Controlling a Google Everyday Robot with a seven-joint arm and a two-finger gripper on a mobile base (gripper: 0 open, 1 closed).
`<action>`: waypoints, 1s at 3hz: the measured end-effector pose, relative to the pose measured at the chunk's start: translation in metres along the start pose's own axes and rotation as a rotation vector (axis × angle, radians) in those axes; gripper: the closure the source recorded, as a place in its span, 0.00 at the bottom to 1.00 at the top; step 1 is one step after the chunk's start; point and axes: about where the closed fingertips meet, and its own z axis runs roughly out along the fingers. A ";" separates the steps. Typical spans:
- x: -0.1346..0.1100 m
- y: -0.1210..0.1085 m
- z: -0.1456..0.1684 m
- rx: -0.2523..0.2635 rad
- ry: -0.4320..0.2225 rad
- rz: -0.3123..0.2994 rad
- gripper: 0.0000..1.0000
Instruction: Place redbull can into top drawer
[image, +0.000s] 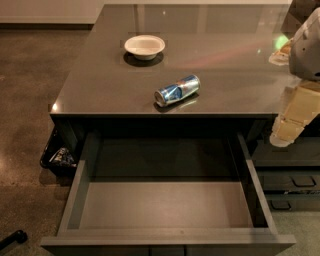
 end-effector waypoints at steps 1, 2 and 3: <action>0.000 0.000 0.000 0.000 0.000 0.000 0.00; -0.006 -0.005 0.003 0.009 -0.024 -0.020 0.00; -0.035 -0.036 0.024 -0.001 -0.087 -0.115 0.00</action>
Offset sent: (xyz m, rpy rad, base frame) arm 0.0165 0.0091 -0.0063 0.0325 -0.0170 0.0538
